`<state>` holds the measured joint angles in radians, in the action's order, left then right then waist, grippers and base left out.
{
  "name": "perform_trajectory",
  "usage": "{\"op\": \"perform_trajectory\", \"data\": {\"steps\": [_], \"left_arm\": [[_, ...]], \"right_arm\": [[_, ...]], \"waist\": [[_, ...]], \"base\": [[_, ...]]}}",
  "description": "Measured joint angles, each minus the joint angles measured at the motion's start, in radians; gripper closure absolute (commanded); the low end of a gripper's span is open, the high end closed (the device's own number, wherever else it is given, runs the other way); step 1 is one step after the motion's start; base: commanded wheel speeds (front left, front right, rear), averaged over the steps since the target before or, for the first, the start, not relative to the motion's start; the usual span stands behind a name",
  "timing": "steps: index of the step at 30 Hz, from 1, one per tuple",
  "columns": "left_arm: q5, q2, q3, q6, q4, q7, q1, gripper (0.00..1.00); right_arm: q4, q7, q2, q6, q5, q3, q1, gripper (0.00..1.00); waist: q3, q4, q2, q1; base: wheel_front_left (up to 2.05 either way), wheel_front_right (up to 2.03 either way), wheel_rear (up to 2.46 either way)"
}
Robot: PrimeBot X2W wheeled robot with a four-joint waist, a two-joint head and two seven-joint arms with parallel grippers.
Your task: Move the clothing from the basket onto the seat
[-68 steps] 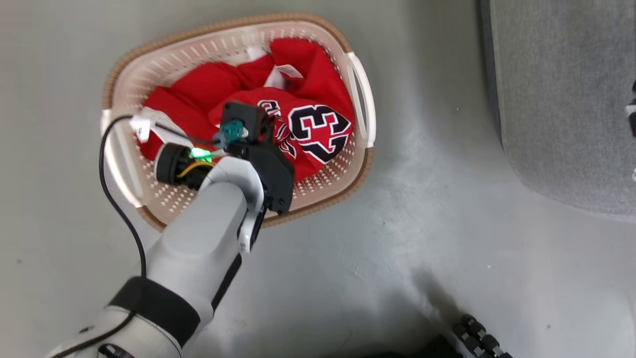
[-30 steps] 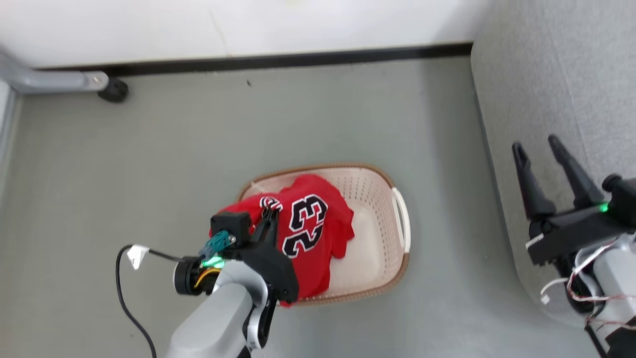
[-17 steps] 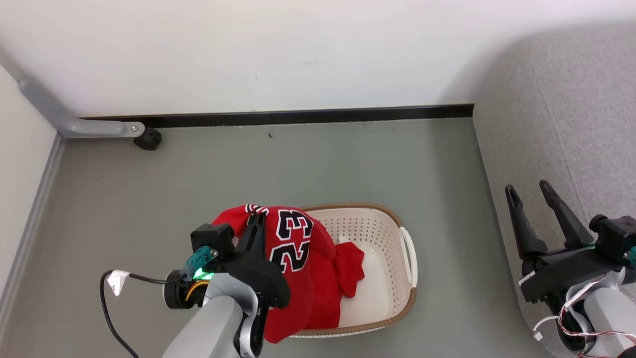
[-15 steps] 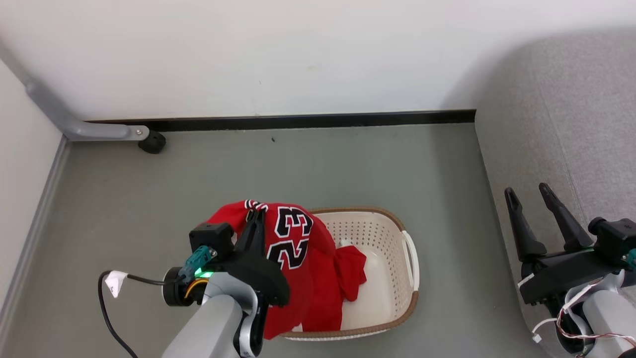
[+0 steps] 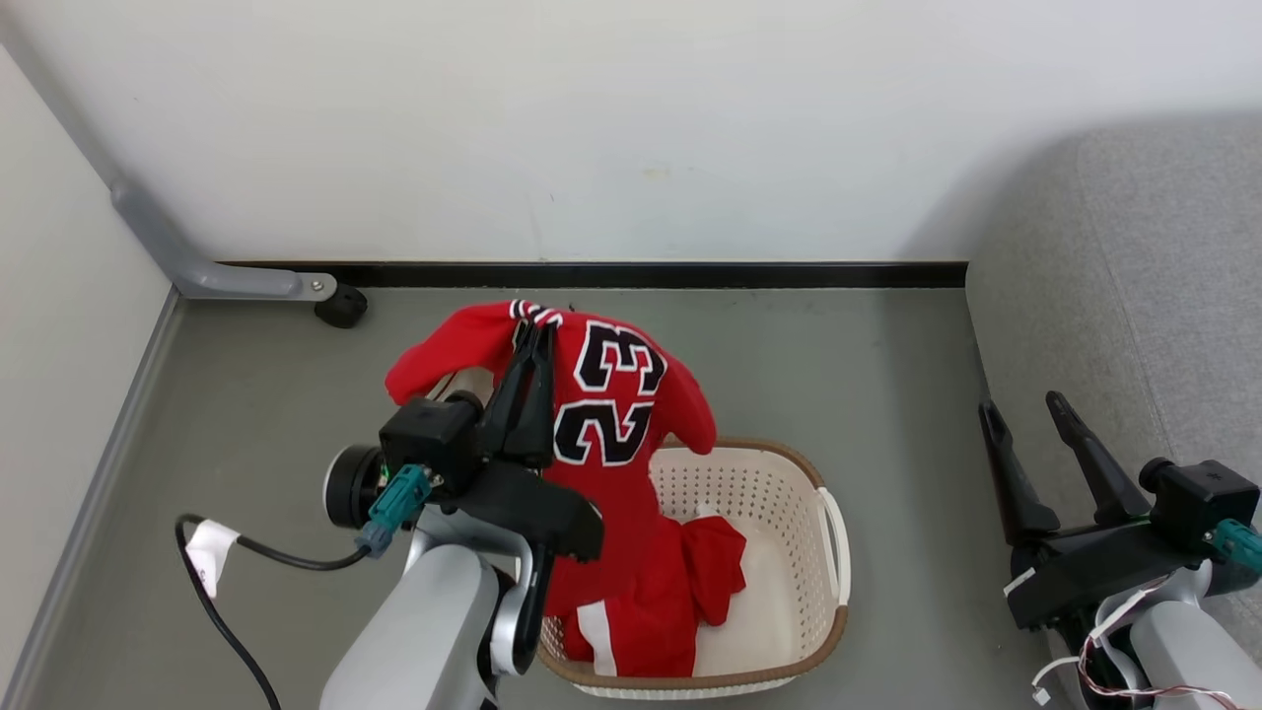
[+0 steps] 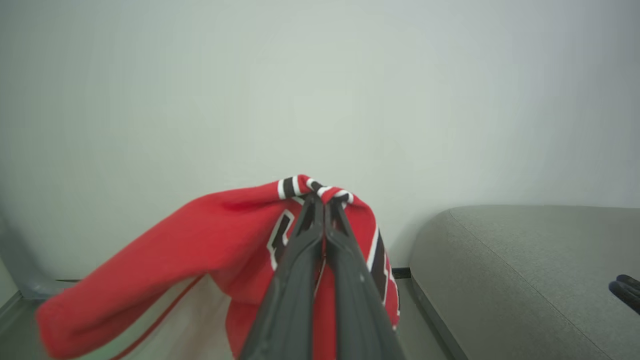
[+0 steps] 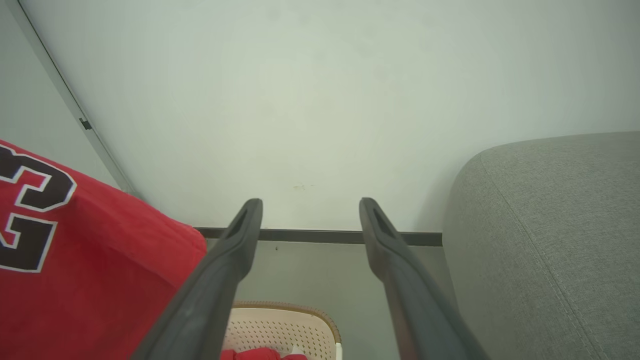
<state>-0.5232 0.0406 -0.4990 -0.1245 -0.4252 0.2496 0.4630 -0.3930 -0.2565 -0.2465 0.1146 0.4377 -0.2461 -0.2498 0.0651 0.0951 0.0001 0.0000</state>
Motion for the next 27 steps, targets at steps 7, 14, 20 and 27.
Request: {"op": "perform_trajectory", "data": {"steps": [7,14,20,27], "left_arm": [[0.06,0.012,0.016,0.0,0.137,0.0,-0.001,1.0],[0.103,0.019,0.024,0.0,0.239,0.0,-0.001,1.0],[0.122,0.019,0.03,0.0,0.282,0.0,-0.001,1.0],[0.147,0.019,0.037,0.0,0.303,0.0,-0.004,1.0]], "right_arm": [[0.0,0.0,0.016,0.0,-0.011,0.0,0.0,0.0],[-0.002,0.0,0.019,0.0,-0.018,0.006,0.0,0.0],[-0.002,0.0,0.02,0.001,-0.028,0.013,0.0,0.0],[0.021,0.0,0.02,0.003,-0.057,-0.006,-0.008,0.0]], "waist": [[-0.009,0.003,0.0,0.0],[-0.01,0.005,0.0,0.0],[-0.003,0.005,0.0,0.0],[0.007,0.003,0.0,0.0]], "base": [[0.0,0.0,0.0],[0.0,0.0,0.0],[0.0,0.0,0.0],[0.0,0.0,0.0]]}}
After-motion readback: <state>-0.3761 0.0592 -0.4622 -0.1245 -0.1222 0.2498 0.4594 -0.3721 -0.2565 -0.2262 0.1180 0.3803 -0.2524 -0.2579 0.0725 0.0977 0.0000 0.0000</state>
